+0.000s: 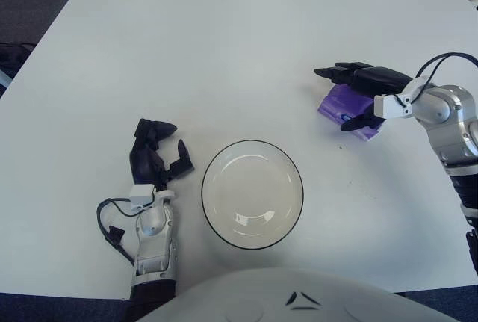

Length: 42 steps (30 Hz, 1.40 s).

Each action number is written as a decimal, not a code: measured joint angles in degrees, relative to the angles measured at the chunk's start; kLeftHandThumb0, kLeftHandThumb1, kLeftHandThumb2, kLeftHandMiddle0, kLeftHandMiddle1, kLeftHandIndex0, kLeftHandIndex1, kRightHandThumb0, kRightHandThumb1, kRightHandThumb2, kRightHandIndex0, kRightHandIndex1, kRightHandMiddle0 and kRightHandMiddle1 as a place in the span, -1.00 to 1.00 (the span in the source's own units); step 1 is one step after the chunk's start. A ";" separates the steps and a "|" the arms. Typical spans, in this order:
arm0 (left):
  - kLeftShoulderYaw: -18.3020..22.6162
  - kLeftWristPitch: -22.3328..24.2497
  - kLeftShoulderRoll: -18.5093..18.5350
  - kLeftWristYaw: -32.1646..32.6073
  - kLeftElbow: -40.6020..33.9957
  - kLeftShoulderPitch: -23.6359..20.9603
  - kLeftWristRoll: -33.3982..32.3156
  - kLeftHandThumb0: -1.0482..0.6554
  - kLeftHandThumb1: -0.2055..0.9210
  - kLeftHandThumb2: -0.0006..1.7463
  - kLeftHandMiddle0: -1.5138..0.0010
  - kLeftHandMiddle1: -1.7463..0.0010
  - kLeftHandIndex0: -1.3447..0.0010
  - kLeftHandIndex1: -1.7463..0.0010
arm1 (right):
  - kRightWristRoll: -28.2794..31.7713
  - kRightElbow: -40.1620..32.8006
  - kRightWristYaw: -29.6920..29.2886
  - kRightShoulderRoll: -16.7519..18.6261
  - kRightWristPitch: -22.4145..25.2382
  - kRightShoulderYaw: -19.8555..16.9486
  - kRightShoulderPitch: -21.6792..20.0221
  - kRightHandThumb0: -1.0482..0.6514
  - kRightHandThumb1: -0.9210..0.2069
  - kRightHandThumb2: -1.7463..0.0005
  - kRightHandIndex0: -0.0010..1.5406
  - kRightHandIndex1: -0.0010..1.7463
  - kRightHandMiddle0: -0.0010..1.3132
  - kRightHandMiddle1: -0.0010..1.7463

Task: Put the tissue paper into the plate.

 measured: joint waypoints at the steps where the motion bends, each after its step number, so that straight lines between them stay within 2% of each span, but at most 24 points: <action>1: -0.01 -0.02 0.00 -0.08 -0.09 0.12 -0.01 0.22 -0.17 0.56 0.13 -0.89 0.32 -1.00 | -0.14 0.00 -0.21 0.11 0.00 0.09 0.04 -0.99 -0.33 0.37 -1.00 -1.00 -1.00 -1.00; 21: -0.15 1.41 -0.21 -0.54 -2.63 2.05 -0.56 0.22 -0.19 0.59 0.14 -0.93 0.31 -1.00 | -3.08 0.94 -1.00 -0.01 0.40 1.17 1.77 -1.00 -0.35 0.37 -1.00 -1.00 -1.00 -1.00; 28: -0.12 1.78 -0.25 -0.56 -3.20 2.53 -0.76 0.22 -0.18 0.58 0.14 -0.93 0.32 -1.00 | -3.94 6.53 -4.56 -1.99 -2.82 0.87 2.56 -0.99 -0.35 0.37 -1.00 -1.00 -1.00 -1.00; 35: 0.03 1.21 -0.27 -0.81 -3.22 3.00 -1.14 0.22 -0.17 0.57 0.13 -0.91 0.32 -1.00 | -5.19 8.99 -7.20 -2.51 -0.92 0.42 3.39 -1.00 -0.36 0.37 -1.00 -1.00 -1.00 -1.00; 42: 0.05 1.43 -0.32 -0.78 -3.58 3.46 -1.02 0.22 -0.17 0.58 0.14 -0.94 0.33 -1.00 | -7.78 15.41 -12.48 -2.29 -1.29 1.68 2.47 -1.00 -0.39 0.38 -1.00 -1.00 -1.00 -1.00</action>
